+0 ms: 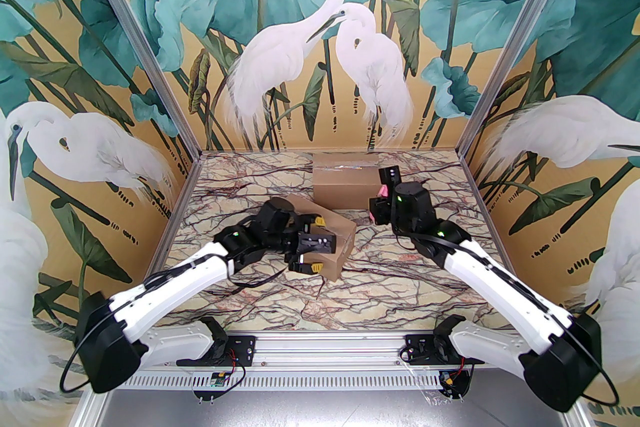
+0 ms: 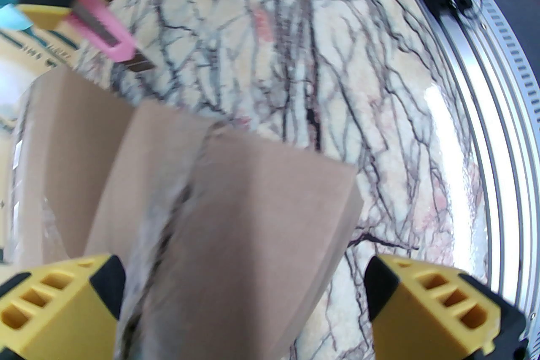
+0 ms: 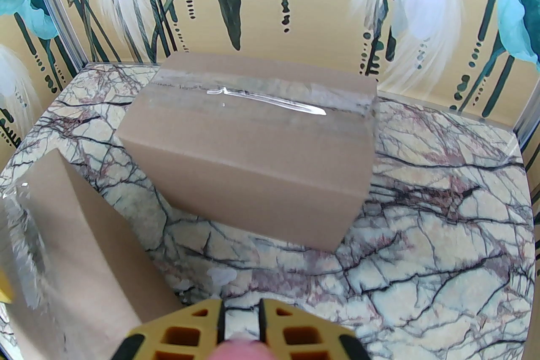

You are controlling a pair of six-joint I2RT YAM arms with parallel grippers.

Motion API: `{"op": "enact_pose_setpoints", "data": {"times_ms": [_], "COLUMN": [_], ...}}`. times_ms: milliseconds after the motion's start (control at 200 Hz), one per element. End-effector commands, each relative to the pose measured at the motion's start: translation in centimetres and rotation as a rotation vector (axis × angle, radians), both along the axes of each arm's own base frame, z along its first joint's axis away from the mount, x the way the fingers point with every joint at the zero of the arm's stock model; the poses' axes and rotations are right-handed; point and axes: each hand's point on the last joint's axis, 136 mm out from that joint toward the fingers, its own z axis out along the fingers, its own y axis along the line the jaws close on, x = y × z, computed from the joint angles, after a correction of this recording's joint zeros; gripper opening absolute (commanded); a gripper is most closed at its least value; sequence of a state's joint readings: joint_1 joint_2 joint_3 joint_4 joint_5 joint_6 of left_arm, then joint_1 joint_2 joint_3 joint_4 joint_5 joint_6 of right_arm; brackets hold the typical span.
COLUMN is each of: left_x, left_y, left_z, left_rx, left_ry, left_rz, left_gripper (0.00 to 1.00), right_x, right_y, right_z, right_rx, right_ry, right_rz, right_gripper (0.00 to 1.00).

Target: Unpack the express box

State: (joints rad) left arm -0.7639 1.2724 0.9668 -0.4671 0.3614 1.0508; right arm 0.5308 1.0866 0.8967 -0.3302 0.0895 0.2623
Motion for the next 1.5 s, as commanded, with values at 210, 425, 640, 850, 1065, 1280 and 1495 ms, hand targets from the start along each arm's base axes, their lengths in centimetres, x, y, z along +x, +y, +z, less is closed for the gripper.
{"op": "enact_pose_setpoints", "data": {"times_ms": [210, 425, 640, 850, 1065, 1280, 1495], "left_x": [4.4, 4.6, 3.2, 3.0, 3.9, 4.1, 4.1], "left_y": [-5.9, -6.9, -4.8, -3.6, -3.2, -3.1, -3.1], "left_z": [1.0, 1.4, 0.8, 1.0, 0.1, -0.5, -1.2], "left_rx": [-0.069, -0.113, -0.105, -0.140, -0.131, -0.121, -0.108], "left_ry": [-0.065, -0.002, 0.064, 0.135, 0.146, 0.157, 0.168], "left_rz": [0.070, 0.129, 0.154, 0.150, 0.162, 0.164, 0.170], "left_gripper": [0.99, 0.99, 1.00, 0.99, 1.00, 1.00, 1.00], "right_x": [-2.5, -2.7, -1.9, -1.3, -0.7, -0.4, -0.6], "right_y": [-1.5, -2.6, -2.0, -1.5, -0.7, -0.8, -1.0], "right_z": [0.6, 3.0, 3.3, 3.9, 3.3, 2.5, 2.1], "right_rx": [0.239, 0.474, 0.636, 0.694, 0.712, 0.705, 0.714], "right_ry": [-0.006, -0.119, -0.173, -0.197, -0.166, -0.147, -0.138], "right_rz": [-0.108, -0.193, -0.197, -0.186, -0.178, -0.195, -0.209], "right_gripper": [0.00, 0.00, 0.00, 0.00, 0.00, 0.00, 0.00]}}
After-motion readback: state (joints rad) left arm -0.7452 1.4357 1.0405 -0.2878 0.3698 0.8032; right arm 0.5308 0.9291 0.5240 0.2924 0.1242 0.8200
